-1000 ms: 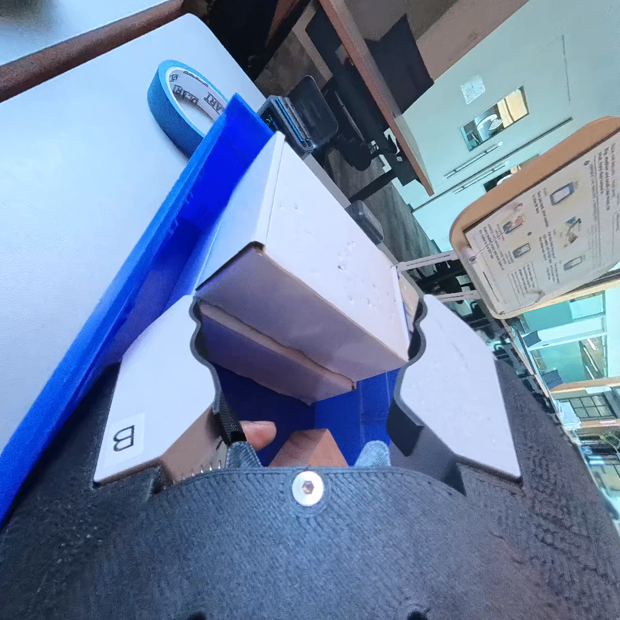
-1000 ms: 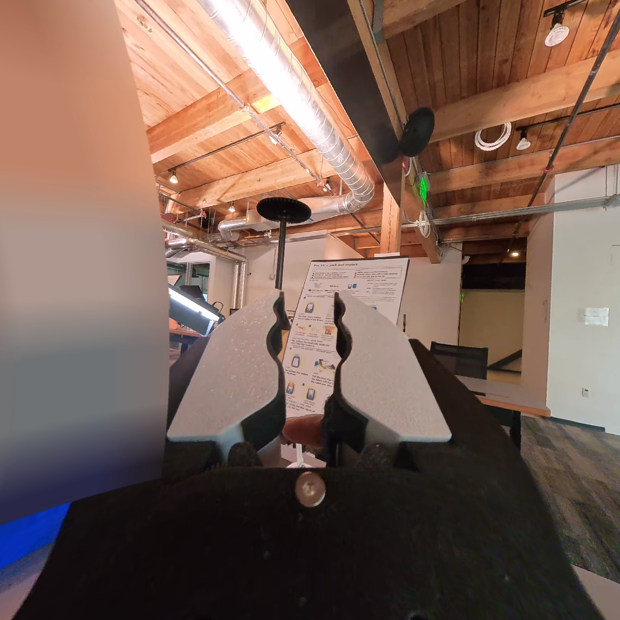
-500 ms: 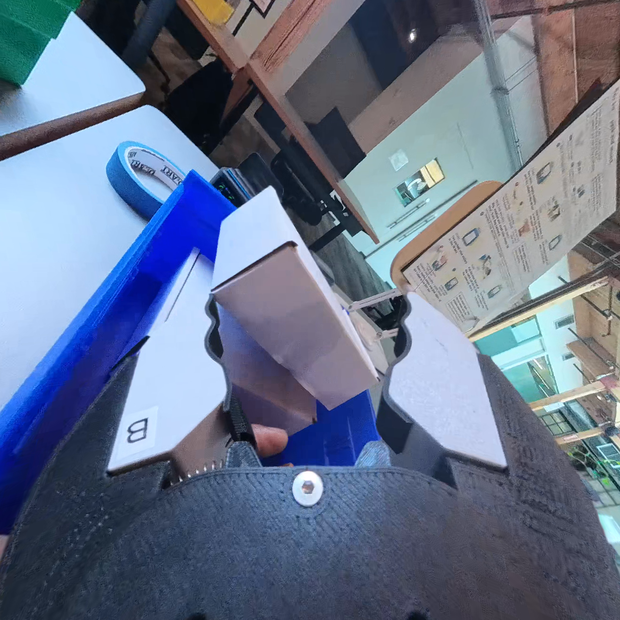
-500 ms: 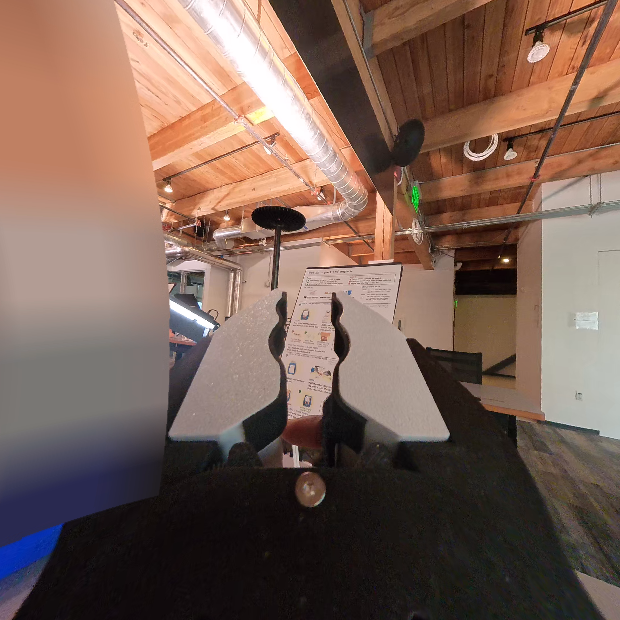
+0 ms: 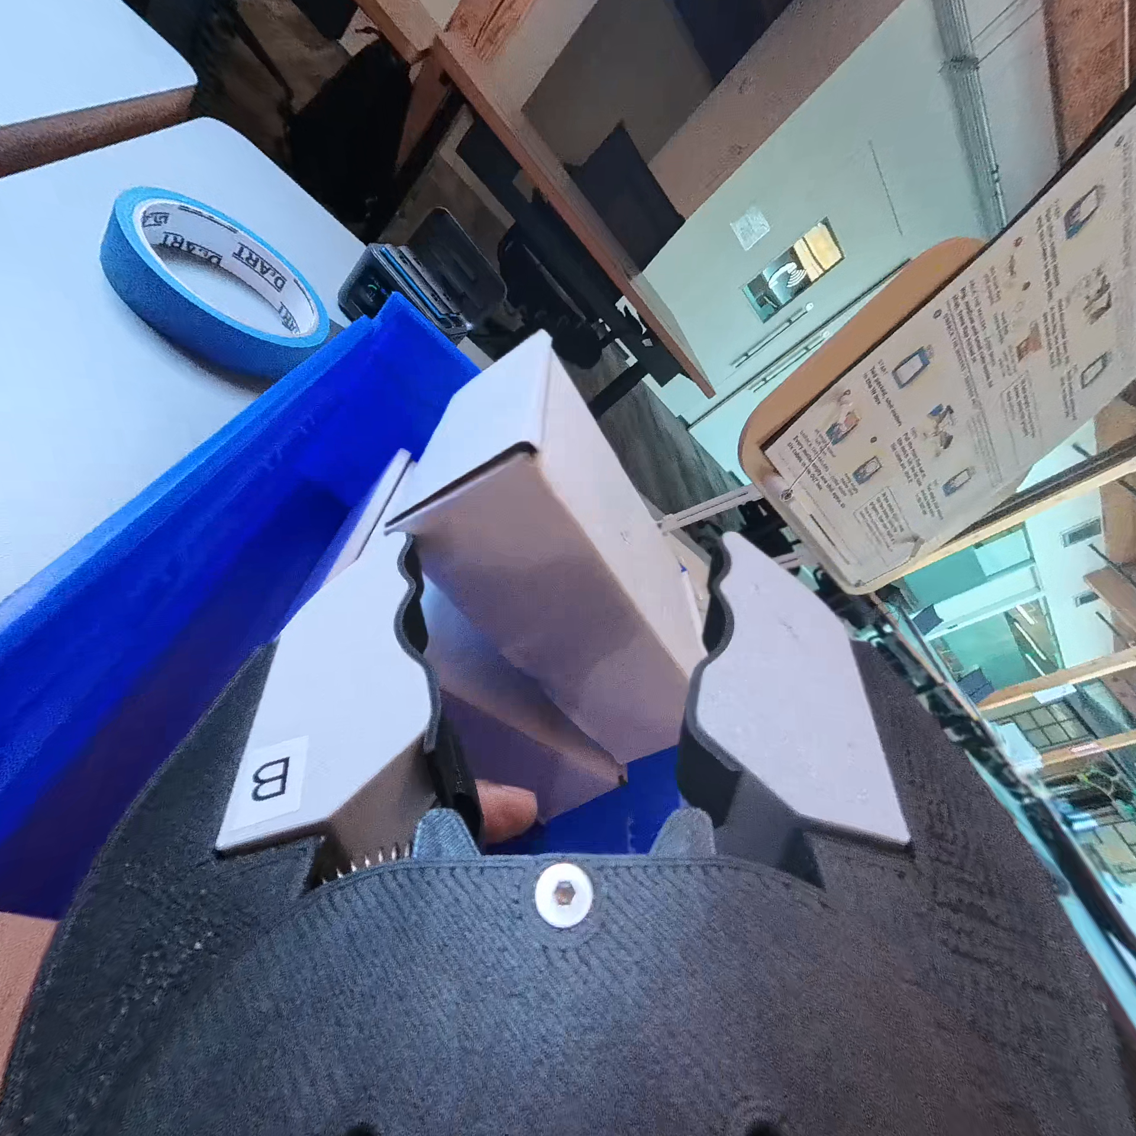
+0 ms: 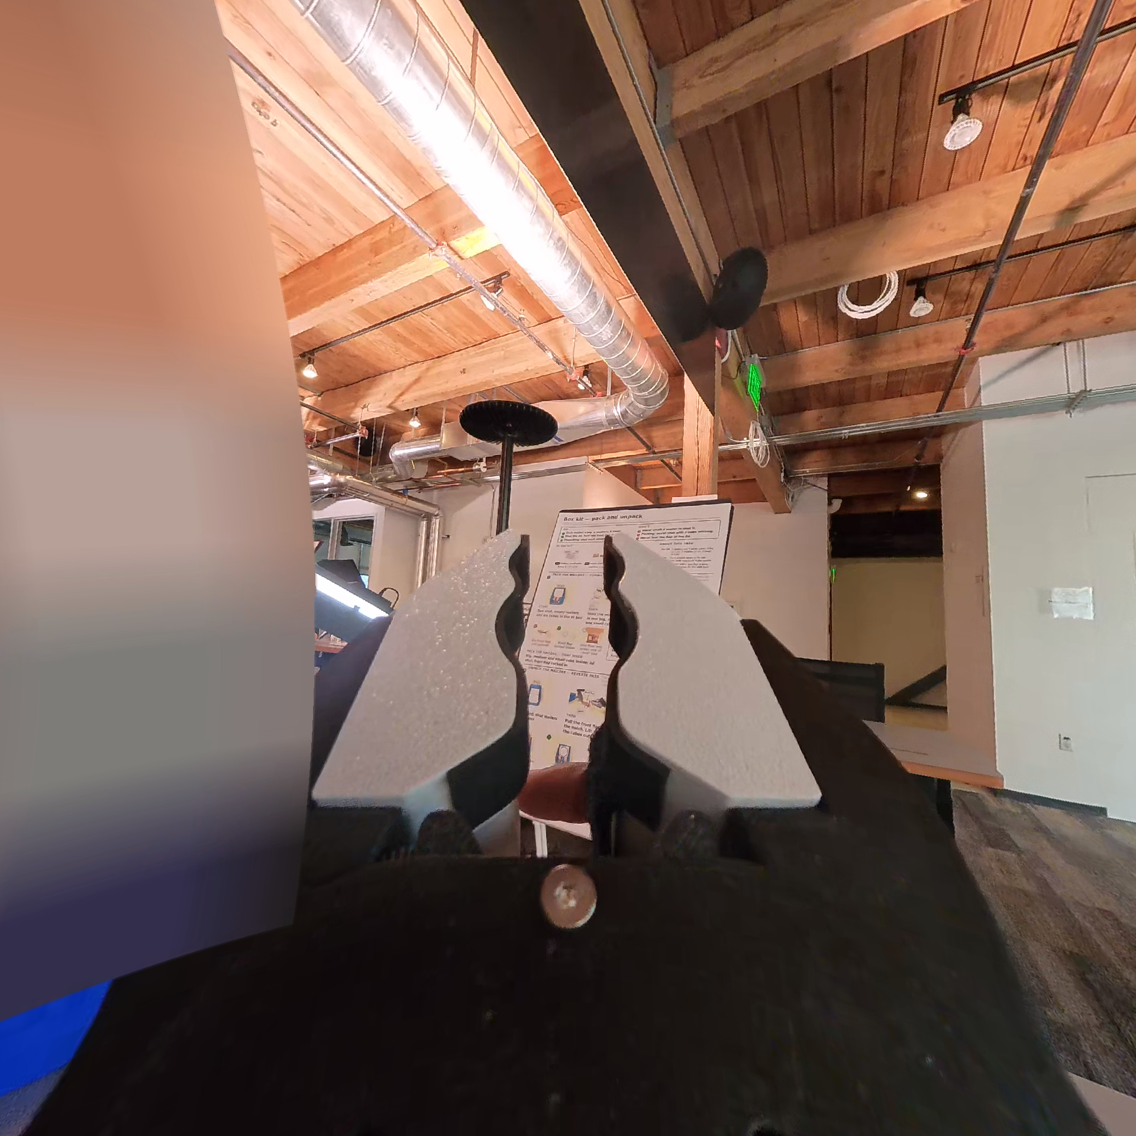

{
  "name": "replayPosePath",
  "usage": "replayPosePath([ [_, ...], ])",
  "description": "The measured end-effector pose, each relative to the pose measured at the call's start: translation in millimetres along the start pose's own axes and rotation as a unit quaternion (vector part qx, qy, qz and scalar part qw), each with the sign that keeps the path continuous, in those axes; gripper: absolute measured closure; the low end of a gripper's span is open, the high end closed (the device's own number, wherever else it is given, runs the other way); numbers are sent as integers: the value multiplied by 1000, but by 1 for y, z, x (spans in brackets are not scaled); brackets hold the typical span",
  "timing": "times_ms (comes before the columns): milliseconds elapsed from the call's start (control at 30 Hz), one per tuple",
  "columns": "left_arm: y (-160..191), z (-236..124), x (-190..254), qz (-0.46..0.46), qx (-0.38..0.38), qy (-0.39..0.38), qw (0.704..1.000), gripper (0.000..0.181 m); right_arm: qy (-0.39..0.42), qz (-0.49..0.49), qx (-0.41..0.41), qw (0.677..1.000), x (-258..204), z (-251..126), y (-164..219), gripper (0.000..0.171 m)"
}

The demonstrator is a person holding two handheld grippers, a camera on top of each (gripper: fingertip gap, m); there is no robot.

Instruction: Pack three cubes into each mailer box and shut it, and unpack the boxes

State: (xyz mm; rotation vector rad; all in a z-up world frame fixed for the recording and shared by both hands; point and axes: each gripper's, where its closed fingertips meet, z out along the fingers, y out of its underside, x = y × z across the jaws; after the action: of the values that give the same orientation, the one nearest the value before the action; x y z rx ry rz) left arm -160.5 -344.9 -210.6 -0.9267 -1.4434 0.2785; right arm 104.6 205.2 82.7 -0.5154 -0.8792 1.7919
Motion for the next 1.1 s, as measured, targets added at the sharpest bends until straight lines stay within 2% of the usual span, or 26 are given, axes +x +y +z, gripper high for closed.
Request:
replayPosePath([
  [33, 2, -1, -2, 14, -6, -9, 1000, 92, 1, 0, 1, 1000, 1, 0, -1, 149],
  [133, 3, -11, -5, 105, -16, -56, 993, 91, 4, 1, 3, 1000, 2, -1, -1, 149],
  [200, 1, -18, 0, 192, -31, -82, 978, 86, 3, 2, 3, 1000, 2, -1, -1, 149],
  [300, -3, -22, 12, 302, -52, -81, 948, 83, -19, 7, -23, 1000, -5, 3, 9, 149],
  [367, -5, -23, 13, 327, -72, -78, 939, 83, -42, 3, -60, 997, -13, 10, 23, 147],
  [467, -7, -22, 4, 329, -104, -75, 936, 89, -84, -9, -127, 988, -29, 16, 50, 136],
  [600, -4, -18, -9, 326, -142, -64, 932, 94, -153, -11, -217, 964, -63, 30, 92, 107],
  [667, -5, -15, -12, 333, -145, -57, 930, 98, -171, -11, -244, 954, -76, 36, 107, 99],
  [867, 2, -4, -14, 300, -184, 0, 936, 103, -177, -11, -229, 957, -89, 42, 104, 100],
  [1100, 3, 10, -30, 222, -202, -36, 953, 106, -150, -2, -180, 972, -75, 39, 83, 111],
])
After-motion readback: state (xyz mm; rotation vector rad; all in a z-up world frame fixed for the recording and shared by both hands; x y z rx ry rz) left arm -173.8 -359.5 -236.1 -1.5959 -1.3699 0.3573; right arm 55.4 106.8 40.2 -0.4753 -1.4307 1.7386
